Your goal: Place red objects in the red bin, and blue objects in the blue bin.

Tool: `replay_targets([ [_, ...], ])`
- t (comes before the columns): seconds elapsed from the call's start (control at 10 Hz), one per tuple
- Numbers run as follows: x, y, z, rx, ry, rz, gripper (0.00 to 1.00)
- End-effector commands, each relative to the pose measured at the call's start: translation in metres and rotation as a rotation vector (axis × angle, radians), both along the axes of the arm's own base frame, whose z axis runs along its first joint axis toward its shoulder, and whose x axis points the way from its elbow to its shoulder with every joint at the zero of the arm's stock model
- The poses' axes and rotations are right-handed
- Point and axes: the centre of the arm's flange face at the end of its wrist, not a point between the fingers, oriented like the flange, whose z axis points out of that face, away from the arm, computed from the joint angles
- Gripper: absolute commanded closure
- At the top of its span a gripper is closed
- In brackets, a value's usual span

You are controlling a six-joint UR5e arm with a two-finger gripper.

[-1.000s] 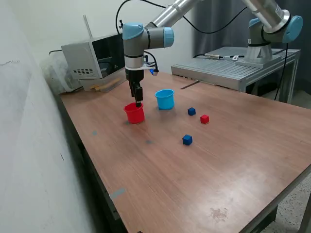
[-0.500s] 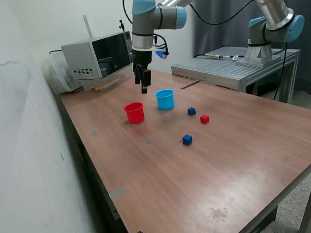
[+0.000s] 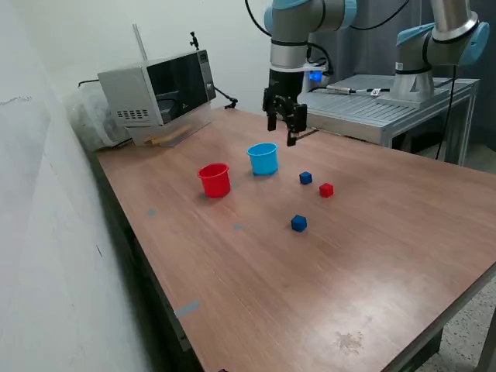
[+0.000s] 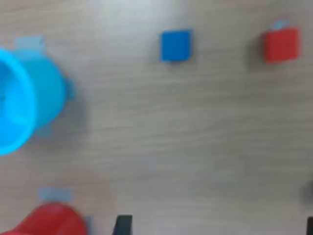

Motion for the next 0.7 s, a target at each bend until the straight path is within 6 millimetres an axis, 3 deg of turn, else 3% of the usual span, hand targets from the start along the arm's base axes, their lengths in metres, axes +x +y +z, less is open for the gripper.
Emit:
replay_targets([
  [0.0, 0.04, -0.097, -0.017, -0.091, -0.04, 0.099, 0.0],
  [0.2, 0.04, -0.17, -0.029, -0.113, -0.036, 0.201, 0.0],
  [0.3, 0.035, -0.193, -0.034, -0.114, -0.03, 0.228, 0.0],
  [0.6, 0.038, -0.236, -0.021, -0.129, 0.009, 0.26, 0.0],
])
